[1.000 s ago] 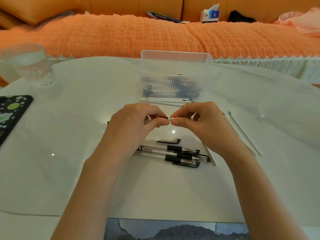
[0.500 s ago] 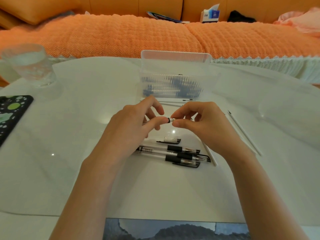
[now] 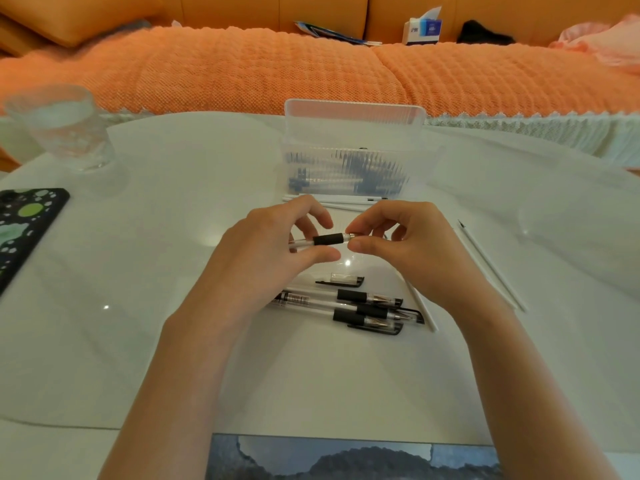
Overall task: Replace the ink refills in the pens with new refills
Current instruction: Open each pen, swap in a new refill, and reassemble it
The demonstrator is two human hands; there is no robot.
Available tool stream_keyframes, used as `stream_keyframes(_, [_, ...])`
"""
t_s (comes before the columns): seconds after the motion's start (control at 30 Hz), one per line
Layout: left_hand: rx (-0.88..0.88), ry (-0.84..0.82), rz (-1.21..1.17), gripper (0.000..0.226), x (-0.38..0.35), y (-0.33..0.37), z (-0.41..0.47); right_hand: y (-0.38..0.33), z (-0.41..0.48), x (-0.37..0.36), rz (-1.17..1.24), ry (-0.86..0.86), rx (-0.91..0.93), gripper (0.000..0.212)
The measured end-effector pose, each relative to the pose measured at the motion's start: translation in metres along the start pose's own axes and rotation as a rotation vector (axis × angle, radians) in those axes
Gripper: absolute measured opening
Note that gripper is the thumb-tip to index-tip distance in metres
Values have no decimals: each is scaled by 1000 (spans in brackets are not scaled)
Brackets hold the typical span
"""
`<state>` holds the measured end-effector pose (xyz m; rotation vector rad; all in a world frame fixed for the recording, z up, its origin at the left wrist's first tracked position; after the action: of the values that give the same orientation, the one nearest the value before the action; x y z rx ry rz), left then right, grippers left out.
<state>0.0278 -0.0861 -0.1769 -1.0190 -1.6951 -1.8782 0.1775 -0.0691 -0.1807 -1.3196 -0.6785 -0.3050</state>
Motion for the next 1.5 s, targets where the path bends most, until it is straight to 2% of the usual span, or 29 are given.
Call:
stream_keyframes(0.07, [5,11,8,22,1,-1,0,0,0,0,3,-2,0,7])
stream_keyframes(0.2, [17,9,-33,8,1,-6,0,0,0,2,12,7,-4,8])
stream_keyframes(0.33, [31,16,-38,24,3,-9,-1,1,-1,6,6,32,-13,9])
stream_keyframes(0.5, [39,59,-56,16,7,-15,0,6,-3,7,-34,46,-54,3])
stream_keyframes(0.8, [41,123,-94,9,12,-18,0,9,-1,-18,-235,-132,-109,3])
stream_keyframes(0.97, [35,110,-93,8,10,-17,1,6,-2,-23,-228,-171,-100,10])
stream_keyframes(1.07, [30,115,-118,8,10,-17,1,3,-1,-16,-110,-99,-85,8])
stream_keyframes(1.2, [17,117,-144,8,9,-12,1,7,-2,-1,240,95,-135,9])
stream_keyframes(1.3, [1,110,-150,8,7,-8,2,11,-3,-6,409,71,-210,15])
stream_keyframes(1.5, [-14,82,-114,11,5,-2,2,10,-3,-8,527,71,-232,17])
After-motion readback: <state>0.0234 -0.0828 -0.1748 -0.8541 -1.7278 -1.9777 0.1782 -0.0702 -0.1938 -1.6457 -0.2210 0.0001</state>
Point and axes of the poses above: each hand's wrist, its own z-axis towards the middle knuckle, its own x-axis out of the back of the hand, y = z × x, the point moved 8 cm from there along z, towards the middle knuckle, and after that the axes turned 6 degrees about -y, right-handed, at the moved point
